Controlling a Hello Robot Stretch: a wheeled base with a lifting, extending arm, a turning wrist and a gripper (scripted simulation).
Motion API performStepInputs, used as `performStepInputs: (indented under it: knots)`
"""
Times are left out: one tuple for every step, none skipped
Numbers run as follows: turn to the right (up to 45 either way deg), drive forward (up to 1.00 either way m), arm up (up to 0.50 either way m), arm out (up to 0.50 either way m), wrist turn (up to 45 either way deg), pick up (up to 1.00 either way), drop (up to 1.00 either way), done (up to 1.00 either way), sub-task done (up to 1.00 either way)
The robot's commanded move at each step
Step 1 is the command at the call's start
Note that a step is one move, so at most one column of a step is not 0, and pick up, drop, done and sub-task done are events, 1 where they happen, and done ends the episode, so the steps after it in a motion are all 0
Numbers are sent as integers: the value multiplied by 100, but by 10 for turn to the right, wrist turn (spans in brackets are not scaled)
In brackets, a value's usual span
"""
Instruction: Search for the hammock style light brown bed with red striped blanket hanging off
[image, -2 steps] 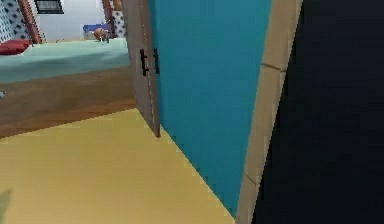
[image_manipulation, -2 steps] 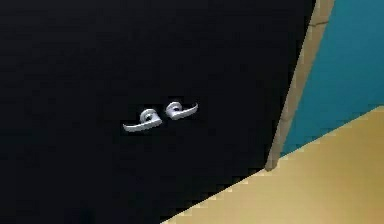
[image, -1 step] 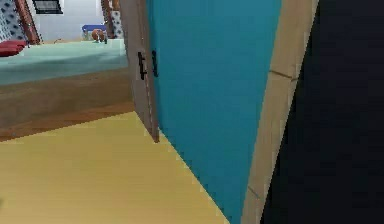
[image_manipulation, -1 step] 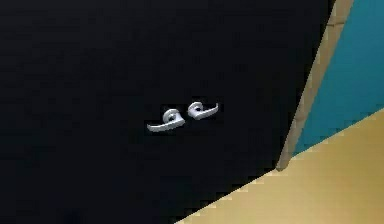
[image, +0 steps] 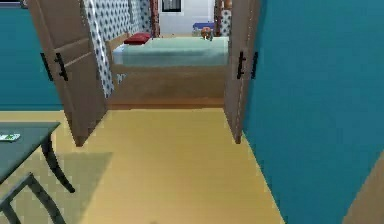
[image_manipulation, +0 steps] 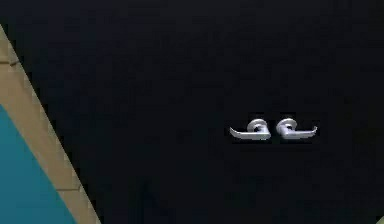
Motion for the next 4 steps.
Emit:
performStepInputs:
  knots:
    - [0,75,0,0,0,0,0,0,0]
    - [-360,0,0,0,0,0,0,0,0]
    - [0,100,0,0,0,0,0,0,0]
    - [-90,0,0,0,0,0,0,0,0]
